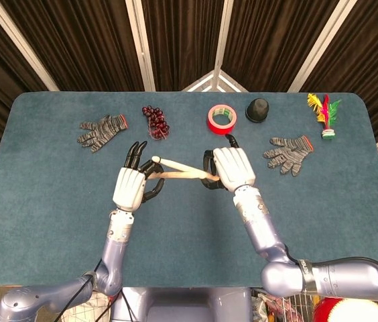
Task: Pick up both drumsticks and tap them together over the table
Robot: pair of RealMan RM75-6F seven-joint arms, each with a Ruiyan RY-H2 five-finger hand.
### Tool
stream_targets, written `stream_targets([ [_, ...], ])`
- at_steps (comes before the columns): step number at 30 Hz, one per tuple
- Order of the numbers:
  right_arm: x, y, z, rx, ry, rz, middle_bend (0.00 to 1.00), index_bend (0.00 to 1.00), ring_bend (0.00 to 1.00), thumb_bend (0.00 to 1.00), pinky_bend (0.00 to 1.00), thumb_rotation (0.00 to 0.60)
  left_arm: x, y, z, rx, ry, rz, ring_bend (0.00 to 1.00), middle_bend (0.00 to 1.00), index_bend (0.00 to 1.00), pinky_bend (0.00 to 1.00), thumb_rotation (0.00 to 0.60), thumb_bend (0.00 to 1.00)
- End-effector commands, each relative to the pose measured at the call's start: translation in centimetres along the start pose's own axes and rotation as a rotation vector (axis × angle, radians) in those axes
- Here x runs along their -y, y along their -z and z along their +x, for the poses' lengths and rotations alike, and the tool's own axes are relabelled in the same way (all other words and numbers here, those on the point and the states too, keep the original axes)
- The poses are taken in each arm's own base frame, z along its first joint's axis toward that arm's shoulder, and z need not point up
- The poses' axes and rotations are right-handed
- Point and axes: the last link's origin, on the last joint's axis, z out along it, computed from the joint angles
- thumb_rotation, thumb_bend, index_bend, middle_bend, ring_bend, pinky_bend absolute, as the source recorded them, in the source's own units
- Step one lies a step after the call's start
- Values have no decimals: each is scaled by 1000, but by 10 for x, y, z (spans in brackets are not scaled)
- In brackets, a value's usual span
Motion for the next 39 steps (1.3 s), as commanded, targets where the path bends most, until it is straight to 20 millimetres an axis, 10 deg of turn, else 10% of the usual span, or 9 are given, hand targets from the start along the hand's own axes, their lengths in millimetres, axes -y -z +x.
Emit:
stream_targets([
  [1, 0, 1, 1, -1, -1, 4, 659, 781, 472, 353, 12, 600, 0, -1, 0, -4, 3, 3, 66, 585, 639, 0, 600, 526],
  [30, -39, -6, 11, -23, -9, -94, 659, 781, 472, 353, 12, 600, 13, -3, 5, -11, -24, 6, 66, 585, 639, 0, 600, 526],
  [39, -112, -4, 11, -40, 48, -253, 659, 781, 472, 353, 12, 600, 56, 0, 62, -78, -193, -19, 66, 585, 639, 0, 600, 526],
])
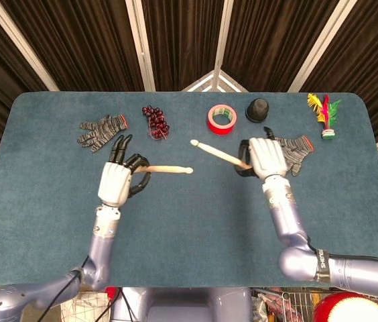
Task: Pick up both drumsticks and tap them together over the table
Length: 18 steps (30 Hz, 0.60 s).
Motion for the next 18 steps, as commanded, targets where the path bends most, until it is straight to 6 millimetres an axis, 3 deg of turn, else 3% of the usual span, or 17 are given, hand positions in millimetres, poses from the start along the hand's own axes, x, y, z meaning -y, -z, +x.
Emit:
stream_targets([
  [1, -38, 0, -5, 11, -11, -58, 659, 781, 472, 353, 12, 600, 33, 4, 33, -17, -123, 1, 66, 585, 639, 0, 600, 526],
  [5, -77, 10, -13, 8, 28, -43, 659, 781, 472, 354, 12, 600, 75, 13, 71, 30, -286, 35, 66, 585, 640, 0, 600, 526],
  [10, -116, 26, -26, -15, 178, -7, 659, 781, 472, 355, 12, 600, 114, 26, 104, 94, -409, 90, 66, 585, 640, 0, 600, 526],
  [18, -157, 45, -58, -13, 351, 24, 659, 781, 472, 356, 12, 600, 147, 57, 121, 210, -501, 126, 66, 585, 642, 0, 600, 526],
])
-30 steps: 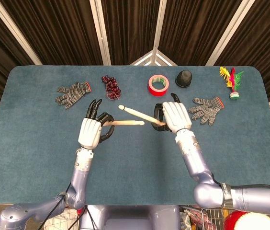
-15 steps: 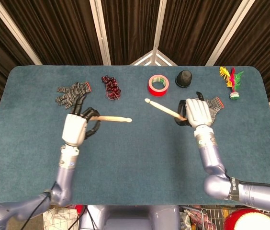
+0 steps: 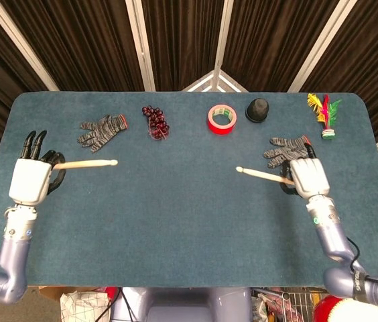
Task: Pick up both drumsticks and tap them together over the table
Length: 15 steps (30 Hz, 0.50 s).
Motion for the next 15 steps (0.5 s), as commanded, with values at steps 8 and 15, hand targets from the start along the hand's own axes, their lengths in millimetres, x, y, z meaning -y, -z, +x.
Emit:
stream_targets([
  [8, -36, 22, -62, 70, 128, -10, 659, 781, 472, 355, 12, 600, 25, 30, -32, 132, -54, 19, 66, 585, 644, 0, 600, 526],
  [15, -43, 25, -82, 115, 162, -9, 659, 781, 472, 356, 12, 600, 29, 32, -61, 224, -98, 7, 66, 585, 648, 0, 600, 526],
])
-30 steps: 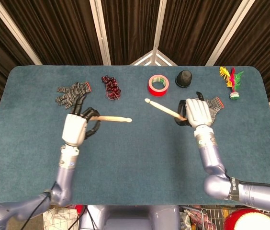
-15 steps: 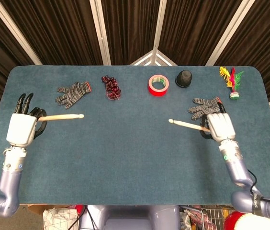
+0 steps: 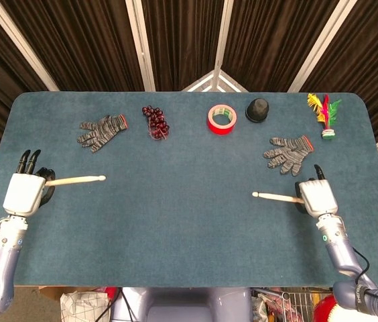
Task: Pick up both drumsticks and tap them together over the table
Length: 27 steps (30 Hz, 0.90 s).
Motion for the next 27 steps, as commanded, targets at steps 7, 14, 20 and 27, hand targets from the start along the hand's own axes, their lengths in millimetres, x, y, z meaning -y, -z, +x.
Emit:
stream_targets([
  [7, 5, 2, -20, 48, 19, 25, 659, 781, 472, 357, 12, 600, -25, -12, -27, 87, -110, -103, 66, 585, 648, 0, 600, 526],
  [14, 3, -2, -20, 29, 5, 25, 659, 781, 472, 358, 12, 600, -57, -23, -27, 75, -116, -169, 66, 585, 648, 0, 600, 526],
  [20, 5, -6, -19, 21, -20, 37, 659, 781, 472, 358, 12, 600, -80, -25, -28, 77, -118, -192, 66, 581, 646, 0, 600, 523],
  [27, 8, -8, -21, 50, -14, 38, 657, 776, 472, 358, 12, 600, -98, -25, -33, 120, -121, -184, 59, 551, 580, 0, 600, 497],
])
